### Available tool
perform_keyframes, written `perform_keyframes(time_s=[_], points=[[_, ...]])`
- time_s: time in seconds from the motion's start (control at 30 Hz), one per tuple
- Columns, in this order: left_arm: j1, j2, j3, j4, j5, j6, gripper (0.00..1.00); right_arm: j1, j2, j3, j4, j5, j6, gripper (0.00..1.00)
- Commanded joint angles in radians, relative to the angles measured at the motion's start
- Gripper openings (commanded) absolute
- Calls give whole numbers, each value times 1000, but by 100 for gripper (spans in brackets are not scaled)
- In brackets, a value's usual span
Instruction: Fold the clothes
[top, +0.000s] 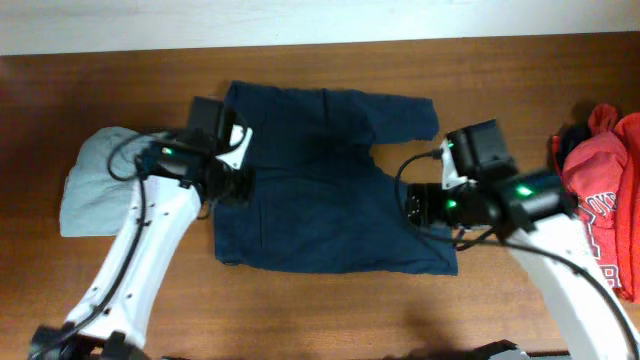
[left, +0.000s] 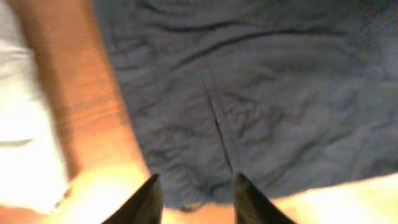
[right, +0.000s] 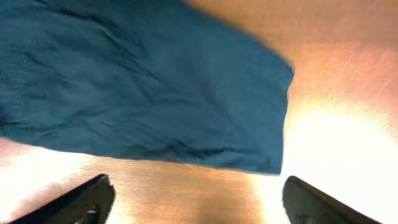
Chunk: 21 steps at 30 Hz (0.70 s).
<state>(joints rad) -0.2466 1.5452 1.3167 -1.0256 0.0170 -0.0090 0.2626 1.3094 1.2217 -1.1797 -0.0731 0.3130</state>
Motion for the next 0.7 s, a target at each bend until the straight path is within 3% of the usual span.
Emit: perform_keyframes(time_s=[0.0, 0.1, 0.2, 0.33, 0.67], points=[[5, -1, -119, 92, 104, -48, 42, 5, 95, -84, 35, -13, 63, 78], [5, 0, -229, 176, 122, -77, 42, 4, 192, -107, 71, -13, 63, 52], [4, 12, -317, 241, 125, -142, 41, 4, 303, -107, 108, -24, 63, 38], [5, 34, -368, 281, 149, -179, 41, 3, 425, -108, 139, -31, 63, 34], [4, 127, -381, 250, 156, -189, 24, 3, 612, -113, 144, -51, 63, 20]])
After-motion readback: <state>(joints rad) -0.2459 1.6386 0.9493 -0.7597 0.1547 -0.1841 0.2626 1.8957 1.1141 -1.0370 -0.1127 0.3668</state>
